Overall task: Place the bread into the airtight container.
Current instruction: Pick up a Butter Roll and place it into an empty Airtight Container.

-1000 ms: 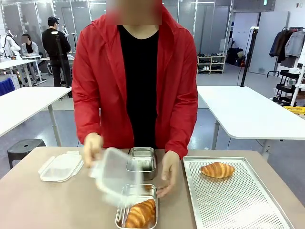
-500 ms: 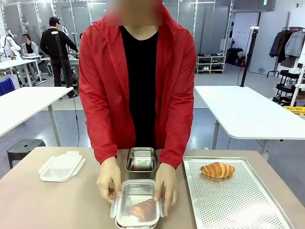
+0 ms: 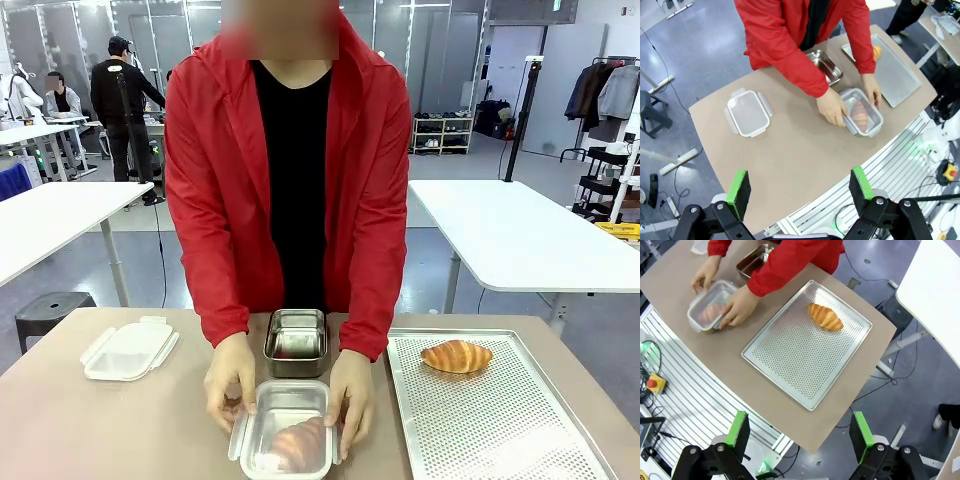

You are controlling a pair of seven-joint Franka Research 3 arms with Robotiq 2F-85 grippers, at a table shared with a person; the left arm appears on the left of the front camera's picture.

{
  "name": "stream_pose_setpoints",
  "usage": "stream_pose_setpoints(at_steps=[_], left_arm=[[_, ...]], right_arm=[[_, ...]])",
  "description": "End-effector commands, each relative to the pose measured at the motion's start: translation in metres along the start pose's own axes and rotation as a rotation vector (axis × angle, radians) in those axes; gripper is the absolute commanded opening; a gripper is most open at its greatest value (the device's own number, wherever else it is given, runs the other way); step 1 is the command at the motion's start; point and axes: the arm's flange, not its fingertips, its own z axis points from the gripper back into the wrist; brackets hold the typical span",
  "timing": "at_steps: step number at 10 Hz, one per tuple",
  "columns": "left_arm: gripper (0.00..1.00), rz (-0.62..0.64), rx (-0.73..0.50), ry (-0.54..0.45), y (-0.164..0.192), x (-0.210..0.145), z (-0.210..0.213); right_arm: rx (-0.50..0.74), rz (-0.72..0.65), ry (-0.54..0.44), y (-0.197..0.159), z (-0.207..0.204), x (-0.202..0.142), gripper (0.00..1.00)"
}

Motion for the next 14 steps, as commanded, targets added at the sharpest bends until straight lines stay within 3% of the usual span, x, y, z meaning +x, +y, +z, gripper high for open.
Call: stream_pose_setpoints(at_steps=[1,14], left_arm=[[1.0,-0.016,0.003,0.007,0.0003,0.0018,0.0015],[1.0,-0.016,0.003,0.007,0.0003,0.0018,0.0015]], right_arm=[[0.006,0.006,-0.003,0.0001,0.0003,-0.0019,1.0],[0.006,0.006,-0.003,0.0001,0.0003,-0.0019,1.0]])
